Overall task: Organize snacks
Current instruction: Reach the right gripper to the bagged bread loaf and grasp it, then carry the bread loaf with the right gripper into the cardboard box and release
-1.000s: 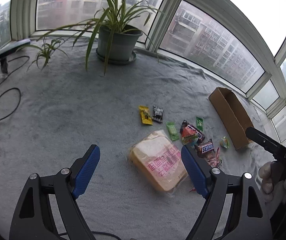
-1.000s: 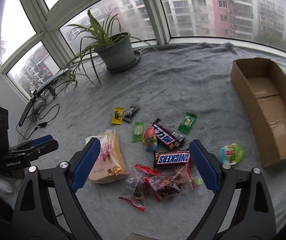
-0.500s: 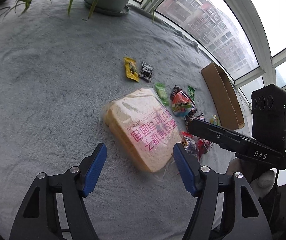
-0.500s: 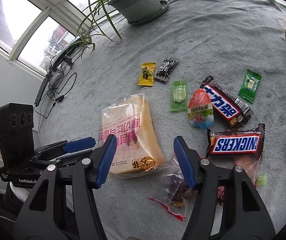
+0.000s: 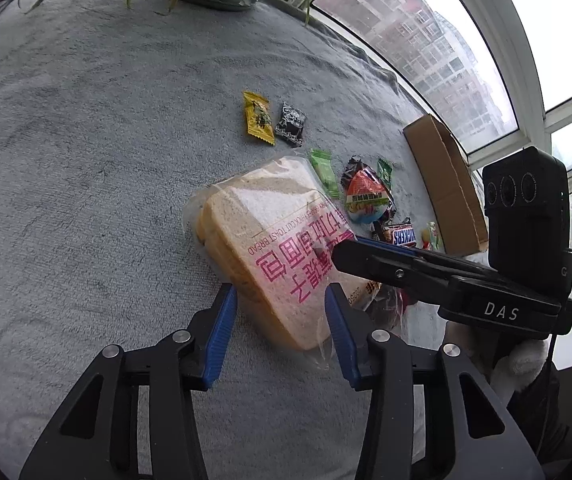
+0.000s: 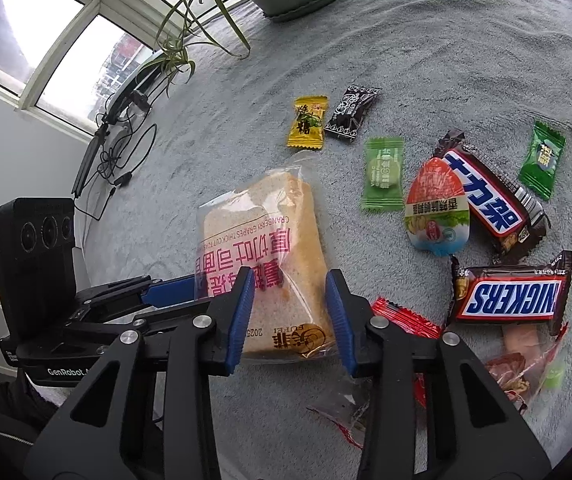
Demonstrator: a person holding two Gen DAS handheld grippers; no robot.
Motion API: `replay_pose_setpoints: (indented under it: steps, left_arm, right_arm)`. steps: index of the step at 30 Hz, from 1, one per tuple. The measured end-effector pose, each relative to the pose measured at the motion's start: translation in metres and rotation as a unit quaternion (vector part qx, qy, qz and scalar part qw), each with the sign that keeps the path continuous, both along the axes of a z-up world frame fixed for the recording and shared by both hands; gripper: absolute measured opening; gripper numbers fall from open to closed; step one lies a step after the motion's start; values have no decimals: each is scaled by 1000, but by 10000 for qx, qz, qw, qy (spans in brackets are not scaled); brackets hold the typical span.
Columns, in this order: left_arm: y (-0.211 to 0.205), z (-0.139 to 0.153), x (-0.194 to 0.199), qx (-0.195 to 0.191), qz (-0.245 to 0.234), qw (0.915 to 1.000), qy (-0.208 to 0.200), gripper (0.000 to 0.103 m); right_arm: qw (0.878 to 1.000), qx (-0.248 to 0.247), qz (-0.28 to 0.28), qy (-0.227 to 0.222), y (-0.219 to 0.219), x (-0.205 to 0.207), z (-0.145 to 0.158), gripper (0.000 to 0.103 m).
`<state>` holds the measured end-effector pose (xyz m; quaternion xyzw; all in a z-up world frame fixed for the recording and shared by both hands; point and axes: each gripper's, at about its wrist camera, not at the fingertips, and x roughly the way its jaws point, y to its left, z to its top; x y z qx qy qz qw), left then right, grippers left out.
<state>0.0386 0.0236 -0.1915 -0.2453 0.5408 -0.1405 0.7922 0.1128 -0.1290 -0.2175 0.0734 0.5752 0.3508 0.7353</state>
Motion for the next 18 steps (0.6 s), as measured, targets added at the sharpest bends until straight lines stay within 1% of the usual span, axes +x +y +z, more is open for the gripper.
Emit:
replay_pose_setpoints:
  steps: [3,8,12,14,18]
  left_arm:
    - [-1,-1,2,-5,-13,10000,0,44]
    - [-7,6,5,199,-57,9997,-117,44]
    - [-10,19,7,257,-97,9992,-295,44]
    - [-16,27,11,339,-173,9984,-426,44]
    - [-32,46,21,378,-380,9962,-688,44]
  right_arm:
    - [10000,-15,30,-6,1,0,2,38]
    - [9999,102,3,-22,-4,-4,7,36]
    - [9995,175,-87,-238,-12,-7,22,36]
    - [9989,194,-164,-382,-19,-9,32,36]
    - [9965,265,-422,-670,-42,-9,56,36]
